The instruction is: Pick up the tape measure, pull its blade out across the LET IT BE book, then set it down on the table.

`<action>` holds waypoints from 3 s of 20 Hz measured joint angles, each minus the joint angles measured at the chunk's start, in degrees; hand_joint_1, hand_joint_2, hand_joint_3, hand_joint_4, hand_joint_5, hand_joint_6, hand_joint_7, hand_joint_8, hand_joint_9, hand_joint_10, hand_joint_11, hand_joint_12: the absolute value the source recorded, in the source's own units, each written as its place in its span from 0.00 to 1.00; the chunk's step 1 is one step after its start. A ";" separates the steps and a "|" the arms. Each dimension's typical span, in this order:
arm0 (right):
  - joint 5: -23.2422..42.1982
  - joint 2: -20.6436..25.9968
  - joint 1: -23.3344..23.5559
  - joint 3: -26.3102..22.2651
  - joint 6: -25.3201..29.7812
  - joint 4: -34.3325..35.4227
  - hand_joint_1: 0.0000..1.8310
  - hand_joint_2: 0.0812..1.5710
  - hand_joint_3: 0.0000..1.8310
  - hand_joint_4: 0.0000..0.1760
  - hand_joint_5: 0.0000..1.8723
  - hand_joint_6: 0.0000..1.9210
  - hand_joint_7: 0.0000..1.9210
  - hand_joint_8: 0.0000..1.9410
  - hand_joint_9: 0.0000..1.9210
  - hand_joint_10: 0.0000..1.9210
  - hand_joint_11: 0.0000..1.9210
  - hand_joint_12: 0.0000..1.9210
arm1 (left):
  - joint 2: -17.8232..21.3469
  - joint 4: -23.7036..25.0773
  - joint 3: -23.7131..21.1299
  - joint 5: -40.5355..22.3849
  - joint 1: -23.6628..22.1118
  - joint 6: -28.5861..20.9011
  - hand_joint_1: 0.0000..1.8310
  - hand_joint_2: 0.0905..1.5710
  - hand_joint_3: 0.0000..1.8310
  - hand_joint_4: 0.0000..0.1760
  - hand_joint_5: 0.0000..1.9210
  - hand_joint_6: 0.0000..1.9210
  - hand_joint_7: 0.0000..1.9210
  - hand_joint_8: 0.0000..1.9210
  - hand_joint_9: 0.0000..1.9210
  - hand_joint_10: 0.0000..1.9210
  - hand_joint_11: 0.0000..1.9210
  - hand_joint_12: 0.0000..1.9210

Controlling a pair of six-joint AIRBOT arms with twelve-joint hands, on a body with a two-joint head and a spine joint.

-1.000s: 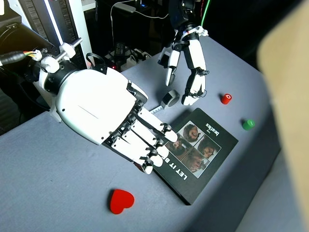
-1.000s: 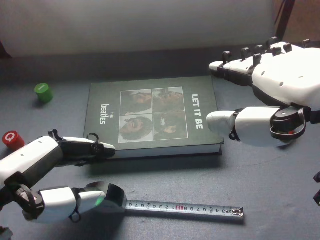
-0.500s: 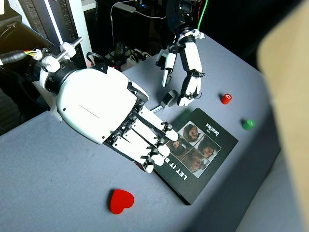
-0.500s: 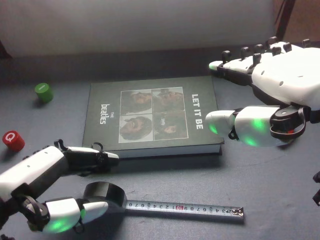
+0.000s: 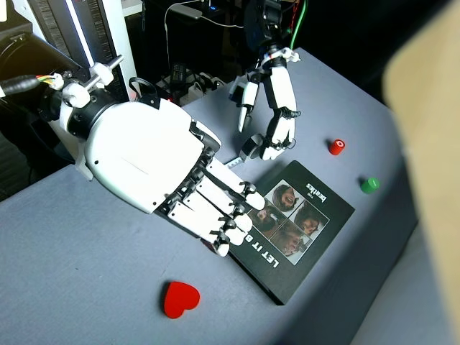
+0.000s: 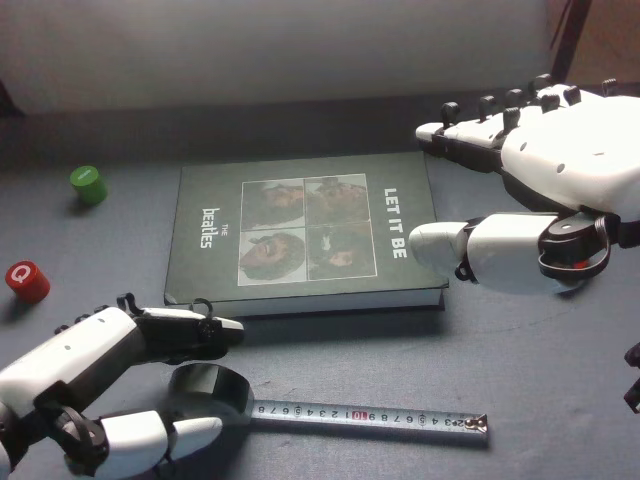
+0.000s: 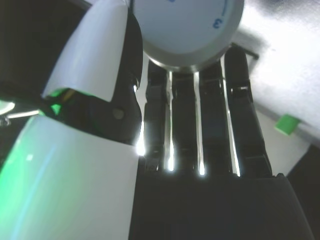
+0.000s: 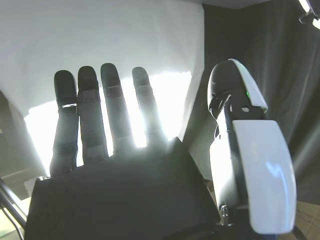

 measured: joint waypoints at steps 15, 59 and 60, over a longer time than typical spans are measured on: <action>0.15 0.00 0.00 0.00 0.00 0.00 0.03 0.75 0.00 0.45 0.07 0.00 0.11 0.00 0.11 0.00 0.00 0.40 | -3.65 -0.68 2.71 -2.01 1.81 1.20 0.66 0.67 0.00 0.00 0.32 0.00 0.35 0.00 0.30 0.00 0.14 0.40; -5.68 -21.81 15.96 15.87 -22.38 18.99 0.54 0.70 0.00 0.00 0.42 0.01 0.45 0.01 0.43 0.01 0.23 0.50 | 6.25 1.97 12.24 25.86 -29.16 -0.66 0.82 0.66 0.00 0.00 0.53 0.36 0.52 0.44 0.53 0.52 0.50 0.72; -5.75 -23.28 15.15 17.42 -21.42 18.53 0.54 0.70 0.00 0.00 0.43 0.01 0.45 0.01 0.44 0.02 0.24 0.50 | 6.32 2.78 12.94 27.15 -30.38 -0.72 0.82 0.65 0.00 0.00 0.54 0.35 0.54 0.42 0.54 0.50 0.50 0.72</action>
